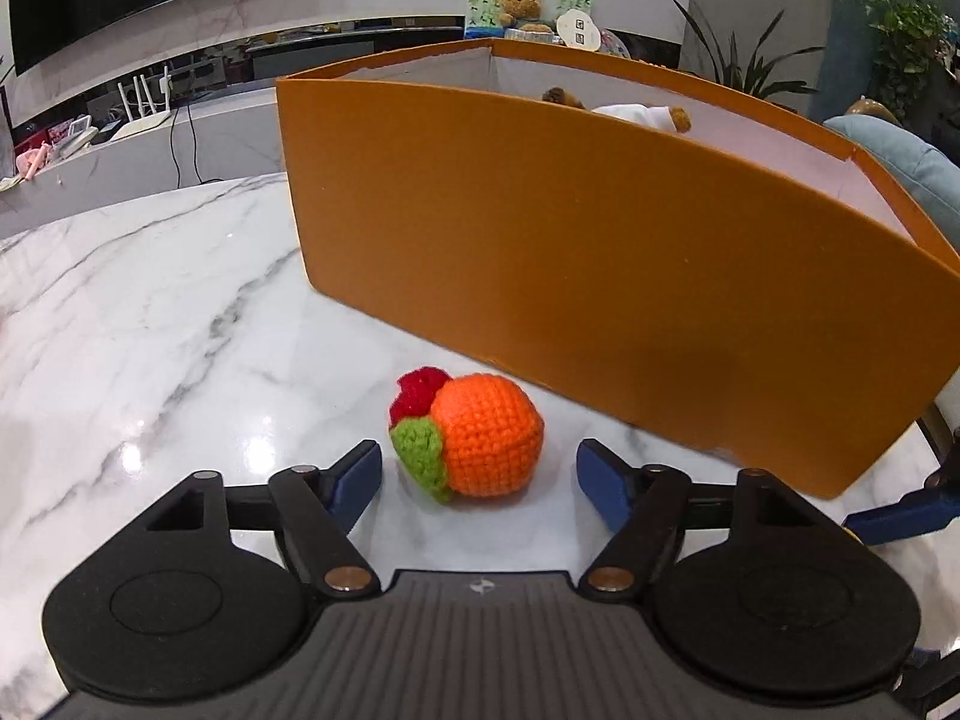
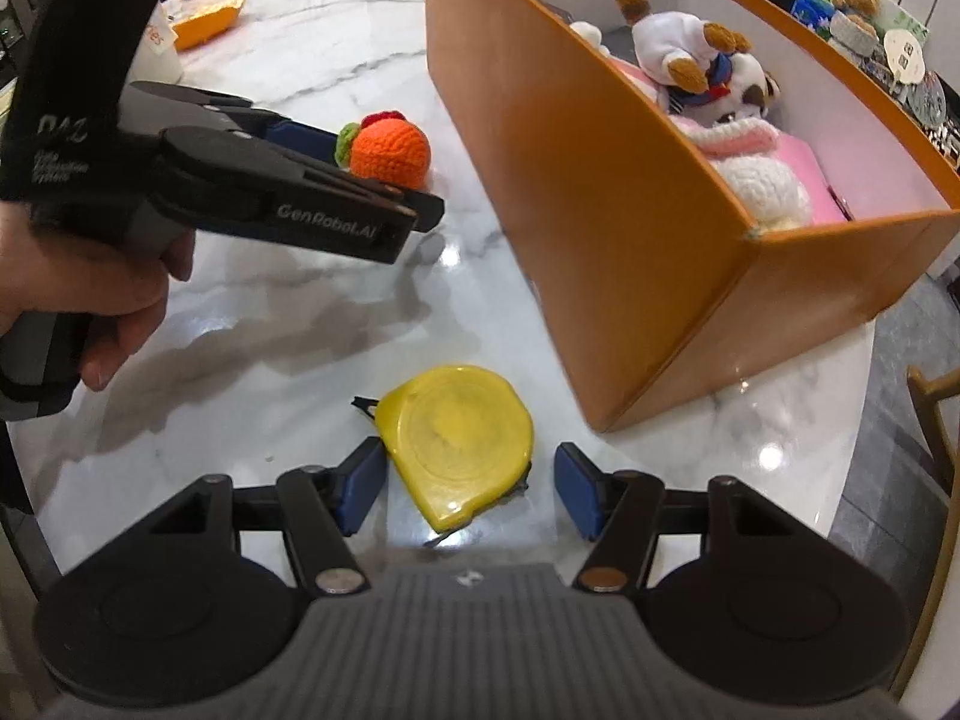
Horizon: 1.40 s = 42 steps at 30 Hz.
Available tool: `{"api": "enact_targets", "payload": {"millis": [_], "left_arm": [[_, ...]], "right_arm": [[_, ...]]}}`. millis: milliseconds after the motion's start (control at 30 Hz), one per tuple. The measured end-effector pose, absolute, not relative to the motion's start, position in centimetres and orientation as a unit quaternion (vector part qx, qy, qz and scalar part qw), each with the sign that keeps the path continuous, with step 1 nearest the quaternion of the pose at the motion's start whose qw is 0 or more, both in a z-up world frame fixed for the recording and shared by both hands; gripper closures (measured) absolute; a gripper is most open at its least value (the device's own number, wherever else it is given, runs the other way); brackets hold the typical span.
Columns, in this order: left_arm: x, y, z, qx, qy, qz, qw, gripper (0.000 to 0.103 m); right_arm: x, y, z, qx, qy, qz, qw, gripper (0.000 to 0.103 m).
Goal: Organize objects
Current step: 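Close the left gripper on the crocheted orange fruit toy, then carry the fruit toy over the orange box with the left gripper while the right gripper carries the tape measure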
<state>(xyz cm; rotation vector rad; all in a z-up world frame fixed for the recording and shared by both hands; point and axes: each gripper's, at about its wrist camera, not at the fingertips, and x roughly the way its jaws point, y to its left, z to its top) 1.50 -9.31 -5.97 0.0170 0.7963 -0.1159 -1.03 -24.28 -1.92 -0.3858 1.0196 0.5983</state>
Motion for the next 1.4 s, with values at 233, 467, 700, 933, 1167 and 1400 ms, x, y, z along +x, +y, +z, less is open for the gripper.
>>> {"api": "enact_targets", "payload": {"millis": [233, 467, 700, 933, 1167, 1400], "left_arm": [[1.6, -8.2, -5.8, -0.014, 0.385, -0.052, 0.922, 0.04], [1.3, -7.2, -5.4, -0.032, 0.389, -0.044, 0.92, 0.045], [0.6, -6.9, -4.8, -0.021, 0.382, -0.044, 0.923, 0.046], [0.1, -6.7, -3.7, -0.019, 0.368, -0.045, 0.928, 0.046], [-0.4, -6.1, -2.3, -0.01, 0.351, -0.039, 0.936, 0.046], [-0.9, -4.1, -0.3, -0.022, 0.327, -0.016, 0.945, 0.046]], "right_arm": [[-1.2, -23.9, -1.8, -0.185, 0.468, 0.285, 0.816, 0.041], [-1.0, -23.7, -1.7, -0.177, 0.475, 0.279, 0.815, 0.046], [-0.8, -23.1, -1.6, -0.186, 0.478, 0.27, 0.815, 0.046], [-0.9, -22.7, -0.9, -0.182, 0.47, 0.274, 0.819, 0.046], [-0.4, -22.1, 0.9, -0.161, 0.458, 0.283, 0.827, 0.046], [0.4, -21.1, 4.3, -0.12, 0.424, 0.308, 0.843, 0.046]]}}
